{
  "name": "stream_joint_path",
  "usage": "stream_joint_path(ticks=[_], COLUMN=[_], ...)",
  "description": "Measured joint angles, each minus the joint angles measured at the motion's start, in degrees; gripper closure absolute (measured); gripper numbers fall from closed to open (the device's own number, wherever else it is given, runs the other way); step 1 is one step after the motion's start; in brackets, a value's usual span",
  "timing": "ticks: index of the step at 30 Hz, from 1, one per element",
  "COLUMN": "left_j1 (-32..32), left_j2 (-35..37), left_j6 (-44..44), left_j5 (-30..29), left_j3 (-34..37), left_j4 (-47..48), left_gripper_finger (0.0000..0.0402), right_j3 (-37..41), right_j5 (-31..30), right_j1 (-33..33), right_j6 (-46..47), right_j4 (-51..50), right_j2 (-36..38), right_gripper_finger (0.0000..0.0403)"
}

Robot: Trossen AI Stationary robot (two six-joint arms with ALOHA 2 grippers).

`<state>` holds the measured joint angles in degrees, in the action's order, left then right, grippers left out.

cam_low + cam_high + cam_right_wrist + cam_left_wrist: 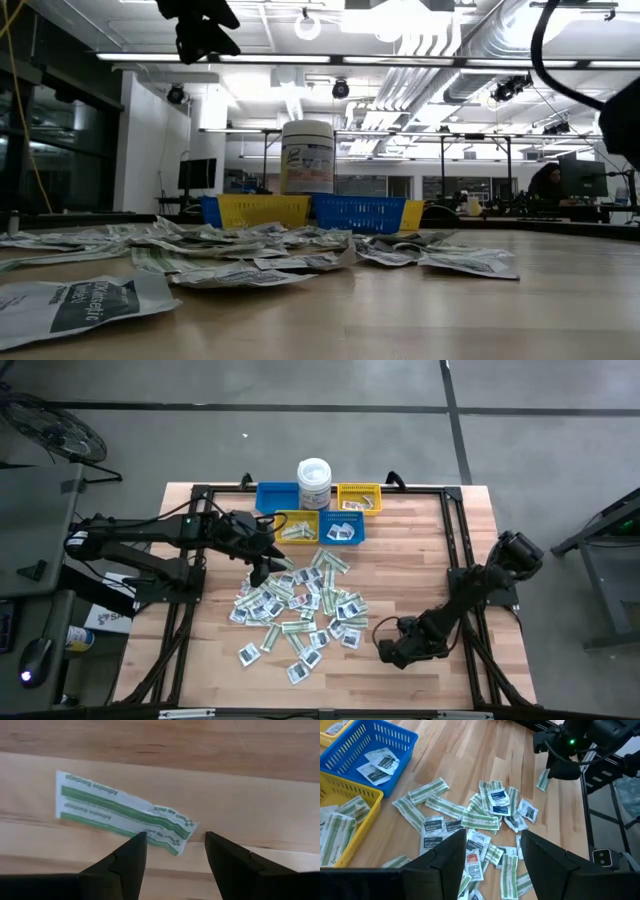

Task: Pick & Place First Aid Supplies
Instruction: Put the green bandage pad into the left yellow bin

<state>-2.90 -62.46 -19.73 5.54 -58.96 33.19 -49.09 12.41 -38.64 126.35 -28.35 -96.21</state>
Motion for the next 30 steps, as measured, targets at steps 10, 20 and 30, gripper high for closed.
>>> stream_joint_path(ticks=[10,20,30], left_j1=[0.0,0.0,0.0], left_j2=[-0.02,-0.02,-0.04], left_j6=[-0.02,-0.21,-0.24], left_j5=[0.94,0.96,1.33], left_j3=[0.0,0.0,0.0], left_j4=[0.07,0.27,1.42], left_gripper_finger=[0.0211,0.0211,0.0211], right_j3=[-0.13,-0.01,0.15], right_j5=[-1.1,-1.97,-5.75], right_j1=[0.12,0.08,0.09], right_j6=[-0.36,-1.23,-2.48], right_j4=[-2.2,-3.25,-4.12], right_j2=[-0.84,-0.89,0.69], right_gripper_finger=[0.0243,0.0332,0.0397])
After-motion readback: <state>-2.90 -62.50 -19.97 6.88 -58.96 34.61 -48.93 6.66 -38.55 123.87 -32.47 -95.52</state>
